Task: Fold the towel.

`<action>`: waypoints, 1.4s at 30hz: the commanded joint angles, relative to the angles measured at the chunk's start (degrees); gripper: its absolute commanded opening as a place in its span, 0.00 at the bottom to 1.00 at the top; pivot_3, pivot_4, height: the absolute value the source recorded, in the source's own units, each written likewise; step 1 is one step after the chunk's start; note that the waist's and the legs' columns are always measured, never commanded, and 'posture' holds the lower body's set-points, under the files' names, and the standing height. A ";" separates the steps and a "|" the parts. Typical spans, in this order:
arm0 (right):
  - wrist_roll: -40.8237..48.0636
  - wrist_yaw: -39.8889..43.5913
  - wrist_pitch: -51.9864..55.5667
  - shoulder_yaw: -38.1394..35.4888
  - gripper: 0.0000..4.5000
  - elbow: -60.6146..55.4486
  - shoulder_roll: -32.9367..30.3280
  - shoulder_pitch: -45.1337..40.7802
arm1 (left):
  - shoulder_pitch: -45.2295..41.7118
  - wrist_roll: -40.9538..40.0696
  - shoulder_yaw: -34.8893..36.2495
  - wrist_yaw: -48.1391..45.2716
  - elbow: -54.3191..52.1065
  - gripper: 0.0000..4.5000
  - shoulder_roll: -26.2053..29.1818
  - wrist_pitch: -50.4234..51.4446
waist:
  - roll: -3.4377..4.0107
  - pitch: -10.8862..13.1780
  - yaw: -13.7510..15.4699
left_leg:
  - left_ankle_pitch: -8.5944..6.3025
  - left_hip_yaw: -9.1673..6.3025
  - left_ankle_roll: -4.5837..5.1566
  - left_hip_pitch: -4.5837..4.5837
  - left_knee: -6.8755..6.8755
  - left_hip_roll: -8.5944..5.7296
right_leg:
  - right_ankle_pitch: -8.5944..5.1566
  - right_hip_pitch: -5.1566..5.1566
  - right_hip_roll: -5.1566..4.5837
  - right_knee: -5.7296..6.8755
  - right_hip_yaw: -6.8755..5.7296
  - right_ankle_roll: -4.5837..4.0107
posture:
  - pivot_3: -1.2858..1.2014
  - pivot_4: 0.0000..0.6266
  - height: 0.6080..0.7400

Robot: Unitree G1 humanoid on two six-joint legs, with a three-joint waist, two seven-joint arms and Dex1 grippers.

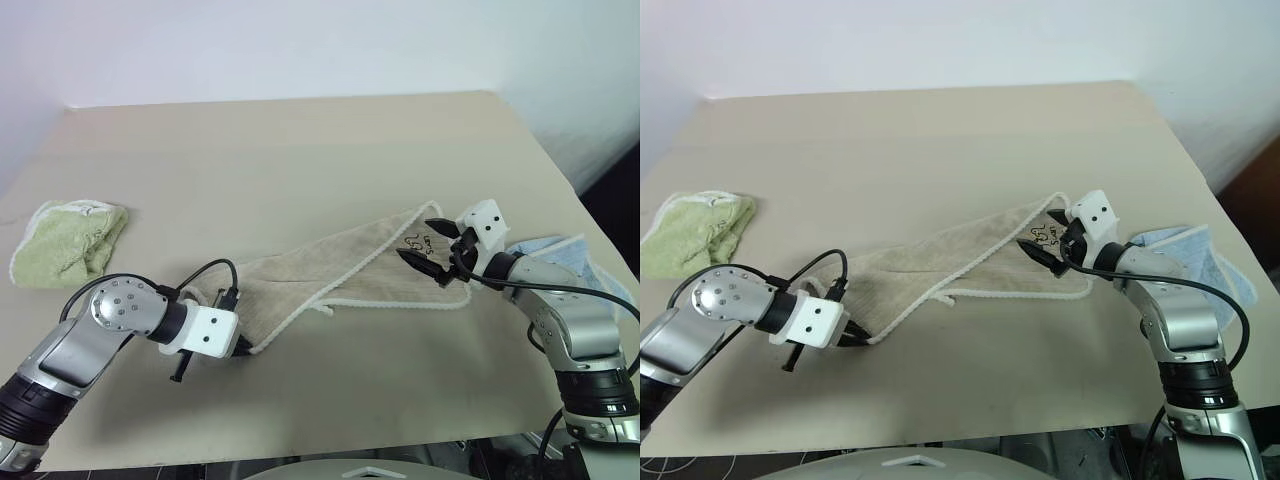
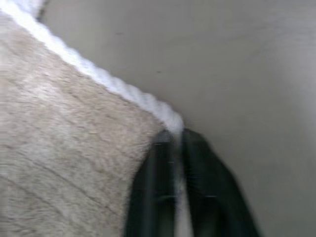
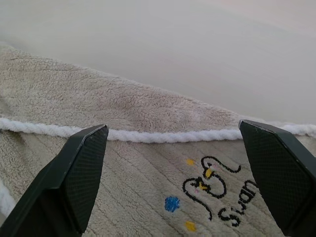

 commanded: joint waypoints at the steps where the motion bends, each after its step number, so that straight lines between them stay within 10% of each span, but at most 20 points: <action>1: 0.62 0.37 -0.44 -0.52 1.00 -1.69 -0.22 -1.53 | -0.22 1.92 0.49 2.14 1.64 0.00 -0.32 0.07 | 0.01 0.00 0.01 | 0.00 0.00 0.00 0.00 0.00 0.00 | 0.00 -0.01 0.00 0.01 0.00 -0.01 | 0.52 0.24 0.91; 16: -6.95 -0.59 -7.47 1.01 1.00 3.54 -2.75 -5.97 | -6.78 -9.68 11.78 8.41 4.32 0.00 -4.86 12.30 | -0.02 0.01 -0.60 | 0.02 0.06 0.00 -0.02 0.04 -0.02 | 0.02 -0.01 0.03 0.05 0.00 0.02 | 0.52 0.24 0.91; 26: -28.27 -0.15 -35.83 12.60 1.00 33.38 -9.58 -20.74 | -3.29 -9.30 12.89 9.30 1.63 0.00 -4.20 12.00 | -0.03 0.03 -1.58 | 0.02 0.14 0.00 -0.02 0.01 -0.16 | -0.01 -0.02 0.03 0.03 0.02 0.03 | 0.52 0.24 0.91; 42: -45.61 -5.12 -60.78 25.68 1.00 73.30 -3.45 -44.06 | 7.72 -9.74 19.14 6.78 1.21 0.00 2.93 11.34 | 0.01 0.06 -3.35 | 0.03 0.16 0.00 -0.02 -0.02 -0.19 | -0.01 -0.06 0.01 0.08 0.09 0.02 | 0.52 0.24 0.91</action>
